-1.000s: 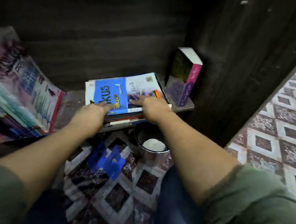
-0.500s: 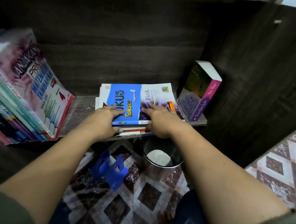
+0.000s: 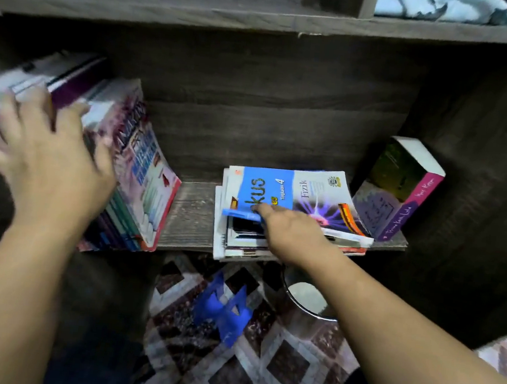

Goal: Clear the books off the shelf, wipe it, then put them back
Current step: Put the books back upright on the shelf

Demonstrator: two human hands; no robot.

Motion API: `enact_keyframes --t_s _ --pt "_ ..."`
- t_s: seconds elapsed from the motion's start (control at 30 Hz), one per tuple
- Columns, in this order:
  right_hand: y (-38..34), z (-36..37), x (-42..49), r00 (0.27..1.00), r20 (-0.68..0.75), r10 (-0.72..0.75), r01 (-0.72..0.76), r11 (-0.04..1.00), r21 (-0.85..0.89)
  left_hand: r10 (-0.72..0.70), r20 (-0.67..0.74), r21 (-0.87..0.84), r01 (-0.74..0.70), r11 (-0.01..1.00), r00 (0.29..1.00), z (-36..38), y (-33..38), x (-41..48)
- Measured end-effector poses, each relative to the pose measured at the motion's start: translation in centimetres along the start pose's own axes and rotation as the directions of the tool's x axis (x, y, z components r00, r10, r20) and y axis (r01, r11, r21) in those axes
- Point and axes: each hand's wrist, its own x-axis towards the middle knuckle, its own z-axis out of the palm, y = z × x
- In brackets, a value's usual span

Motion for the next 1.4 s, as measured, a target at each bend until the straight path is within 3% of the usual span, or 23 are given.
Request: enact_keyframes --t_s 0.13,0.23,0.37,0.47,0.57,0.63,0.73,0.93,1.03,1.13,1.23,1.33,1.4 --pt "-1.7 -1.5 0.5 0.975 -0.218 0.045 -0.052 0.998 -0.026 0.156 -0.015 0.084 -0.154 0.984 0.988 -0.2 -1.3 -0.7" --pt "-3.6 -2.3 1.7 0.919 -0.383 0.087 -0.057 0.994 0.089 0.189 -0.069 0.061 -0.185 0.981 0.980 -0.7 -1.4 -0.9" --pt "-6.9 -3.9 3.9 0.821 -0.563 0.096 0.055 0.968 0.246 0.167 -0.209 -0.013 -0.173 0.985 0.964 -1.7 -2.4 -0.4" --pt "-9.9 -5.2 6.1 0.738 -0.656 0.157 0.096 0.938 0.332 0.122 -0.224 -0.048 -0.136 0.990 0.967 -2.0 -3.8 0.5" --pt "-13.5 -5.6 8.1 0.636 -0.738 0.226 0.247 0.846 0.472 0.166 -0.175 -0.066 -0.180 0.981 0.971 -1.4 -5.2 0.8" --pt "-15.7 -5.1 9.2 0.608 -0.730 0.312 0.369 0.703 0.608 0.172 -0.166 -0.085 -0.187 0.979 0.971 -1.2 -5.4 0.7" --pt "-18.8 -3.1 9.9 0.667 -0.627 0.403 0.434 0.473 0.767 0.169 -0.171 -0.107 -0.189 0.976 0.971 -1.3 -5.1 0.6" --pt "-20.3 1.8 10.0 0.920 -0.332 0.208 0.247 0.352 0.903 0.176 -0.118 -0.089 -0.187 0.978 0.977 -1.8 -5.7 0.6" --pt "-17.8 1.7 9.8 0.970 -0.214 -0.112 0.241 0.432 0.869 0.172 -0.101 -0.097 -0.182 0.979 0.980 -2.0 -5.4 0.5" --pt "-14.4 0.2 7.9 0.957 0.006 -0.291 0.209 0.700 0.683 0.133 -0.092 -0.093 -0.142 0.986 0.987 -1.7 -4.8 0.1" --pt "-10.2 -0.9 4.9 0.973 0.021 -0.228 0.199 0.887 0.417 0.099 -0.123 -0.095 -0.111 0.989 0.987 -1.3 -3.8 -0.5" --pt "-6.2 -0.1 2.2 0.995 0.048 -0.088 0.074 0.970 0.232 0.185 -0.081 -0.063 -0.190 0.980 0.979 -0.6 -2.5 -1.0" --pt "-3.9 0.8 1.5 0.985 0.173 0.028 -0.048 0.993 0.112 0.235 -0.003 -0.022 -0.235 0.972 0.972 -0.1 -1.9 -1.1"
